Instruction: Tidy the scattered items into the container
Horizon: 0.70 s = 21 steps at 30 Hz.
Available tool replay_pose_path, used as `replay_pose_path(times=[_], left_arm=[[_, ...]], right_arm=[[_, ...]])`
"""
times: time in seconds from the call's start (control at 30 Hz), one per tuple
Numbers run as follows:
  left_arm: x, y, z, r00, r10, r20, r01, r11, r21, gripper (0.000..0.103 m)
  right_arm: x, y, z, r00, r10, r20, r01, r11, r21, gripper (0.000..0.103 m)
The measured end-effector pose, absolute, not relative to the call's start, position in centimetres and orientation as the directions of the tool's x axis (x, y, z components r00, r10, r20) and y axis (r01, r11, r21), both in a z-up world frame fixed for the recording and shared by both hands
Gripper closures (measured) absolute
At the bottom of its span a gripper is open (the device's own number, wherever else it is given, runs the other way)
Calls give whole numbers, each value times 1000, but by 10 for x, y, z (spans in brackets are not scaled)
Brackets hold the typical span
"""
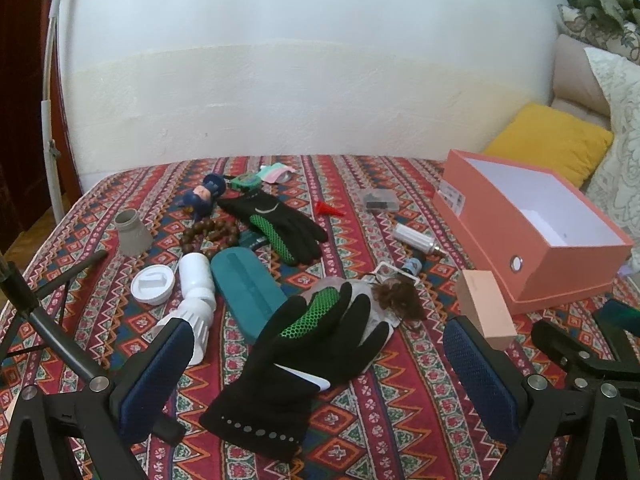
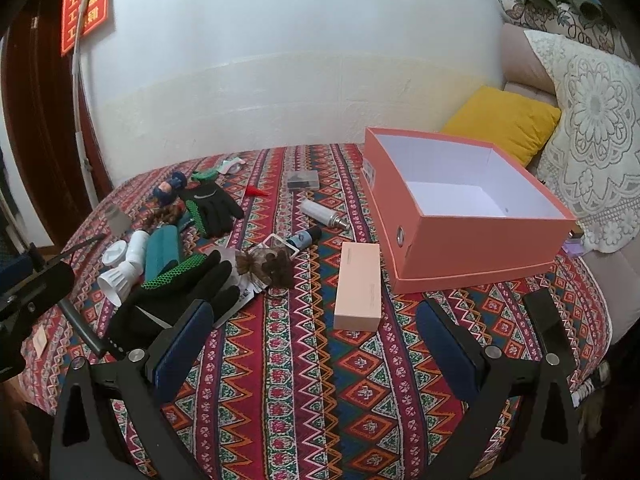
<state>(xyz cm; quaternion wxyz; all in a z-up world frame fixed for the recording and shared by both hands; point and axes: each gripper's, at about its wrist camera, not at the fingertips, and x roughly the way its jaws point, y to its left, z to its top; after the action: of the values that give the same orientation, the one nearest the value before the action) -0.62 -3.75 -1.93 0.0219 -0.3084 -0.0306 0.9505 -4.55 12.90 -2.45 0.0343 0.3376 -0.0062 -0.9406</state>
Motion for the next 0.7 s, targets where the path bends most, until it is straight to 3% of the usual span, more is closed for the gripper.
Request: replay_pose_path(times=[0.4, 0.7], left_arm=[[-20, -38, -34, -785, 83, -614, -42, -996, -81, 0], [-34, -44, -44, -762, 193, -618, -141, -981, -133, 0]], right_arm=[[-58, 134, -36, -749, -79, -658, 57, -997, 54, 0], [-72, 138, -52, -738, -48, -673, 39, -999, 28, 0]])
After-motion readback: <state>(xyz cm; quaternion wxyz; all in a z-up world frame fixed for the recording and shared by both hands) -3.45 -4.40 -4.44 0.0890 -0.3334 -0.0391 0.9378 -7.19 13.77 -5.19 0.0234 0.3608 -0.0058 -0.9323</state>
